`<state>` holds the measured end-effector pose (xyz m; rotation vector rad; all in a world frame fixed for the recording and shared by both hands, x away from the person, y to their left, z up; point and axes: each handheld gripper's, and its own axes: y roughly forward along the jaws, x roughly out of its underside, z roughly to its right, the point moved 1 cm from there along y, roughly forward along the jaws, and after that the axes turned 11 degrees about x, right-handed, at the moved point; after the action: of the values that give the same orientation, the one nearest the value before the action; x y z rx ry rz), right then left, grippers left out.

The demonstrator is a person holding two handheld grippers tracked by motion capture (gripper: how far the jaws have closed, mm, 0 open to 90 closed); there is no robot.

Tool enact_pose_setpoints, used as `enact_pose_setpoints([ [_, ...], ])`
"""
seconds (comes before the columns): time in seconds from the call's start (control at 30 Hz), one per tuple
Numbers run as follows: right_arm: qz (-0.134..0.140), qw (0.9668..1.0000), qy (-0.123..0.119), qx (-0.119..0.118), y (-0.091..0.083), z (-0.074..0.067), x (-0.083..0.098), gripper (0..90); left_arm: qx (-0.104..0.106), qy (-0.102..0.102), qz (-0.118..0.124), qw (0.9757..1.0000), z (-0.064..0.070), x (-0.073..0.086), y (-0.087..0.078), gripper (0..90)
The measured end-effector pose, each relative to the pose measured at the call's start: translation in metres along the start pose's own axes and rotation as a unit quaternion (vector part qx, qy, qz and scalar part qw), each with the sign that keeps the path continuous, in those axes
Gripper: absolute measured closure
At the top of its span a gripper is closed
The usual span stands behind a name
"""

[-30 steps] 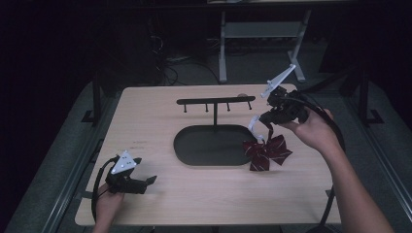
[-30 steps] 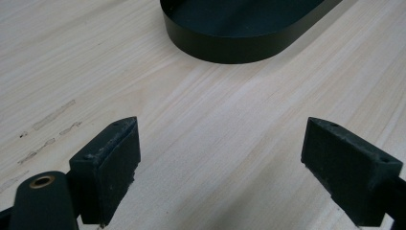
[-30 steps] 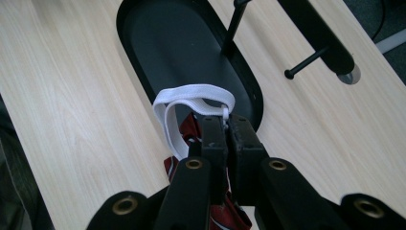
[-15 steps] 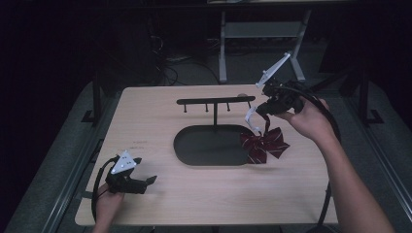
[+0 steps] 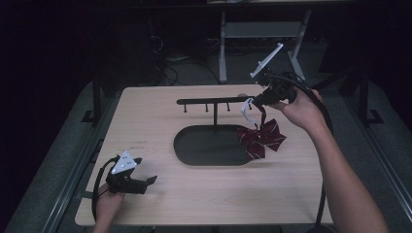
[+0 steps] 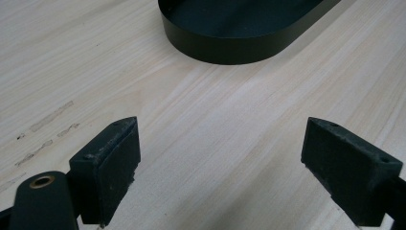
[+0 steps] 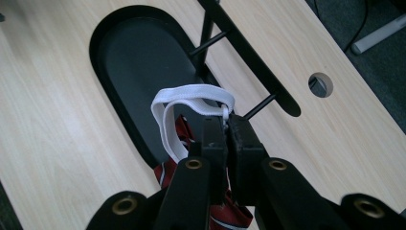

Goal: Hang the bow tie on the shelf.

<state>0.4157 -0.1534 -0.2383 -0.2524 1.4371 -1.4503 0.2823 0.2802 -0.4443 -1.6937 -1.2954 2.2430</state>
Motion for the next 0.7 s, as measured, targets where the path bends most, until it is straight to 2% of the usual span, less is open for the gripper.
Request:
enact_pose_setpoints([
  [0.37, -0.023, 0.9986, 0.047, -0.003, 0.032, 0.019, 0.002, 86.1, 0.002, 0.000, 0.001, 1.0000, 0.000, 0.000, 0.001, 13.2],
  [0.7, -0.035, 0.9970, 0.070, 0.001, 0.049, 0.027, 0.004, 85.9, 0.003, 0.000, 0.002, 1.0000, 0.001, 0.000, 0.001, 13.2],
])
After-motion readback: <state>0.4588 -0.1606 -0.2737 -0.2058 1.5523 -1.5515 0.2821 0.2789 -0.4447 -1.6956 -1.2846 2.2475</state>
